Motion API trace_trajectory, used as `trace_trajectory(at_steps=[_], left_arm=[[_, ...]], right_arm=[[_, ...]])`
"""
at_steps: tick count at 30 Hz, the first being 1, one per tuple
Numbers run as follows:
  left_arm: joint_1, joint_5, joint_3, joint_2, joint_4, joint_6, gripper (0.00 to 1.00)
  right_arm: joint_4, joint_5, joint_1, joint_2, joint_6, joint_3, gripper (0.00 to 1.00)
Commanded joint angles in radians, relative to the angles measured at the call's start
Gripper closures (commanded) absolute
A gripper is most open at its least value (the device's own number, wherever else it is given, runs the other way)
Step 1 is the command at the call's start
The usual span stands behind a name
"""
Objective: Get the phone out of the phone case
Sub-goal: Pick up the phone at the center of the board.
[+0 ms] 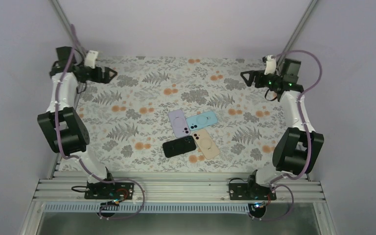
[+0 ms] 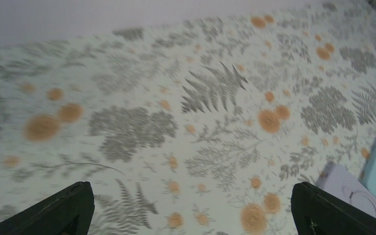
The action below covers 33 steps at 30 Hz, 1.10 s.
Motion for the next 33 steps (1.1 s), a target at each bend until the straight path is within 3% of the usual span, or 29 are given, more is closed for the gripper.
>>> trace_trajectory(at_steps=[1,9,22,33], left_arm=[[-0.121,-0.115,-0.096,-0.063,0.100,-0.025,0.00],[-0.381,-0.234,-0.223,-0.092,0.121,0.038,0.00],[-0.850,-0.404,-0.578,-0.327,0.139,0.183,0.00],[-1.063,-0.540,-0.675,-0.374,0.046,0.188,0.00]], right_arm=[[0.091,0.038,0.047,-0.071,0.046,-0.113,0.01],[0.185,0.058,0.108,-0.167,0.079,-0.299,0.01],[0.285,0.088,0.130,-0.235,0.093,-0.415,0.01],[0.307,0.095,0.130,-0.250,0.083,-0.432,0.01]])
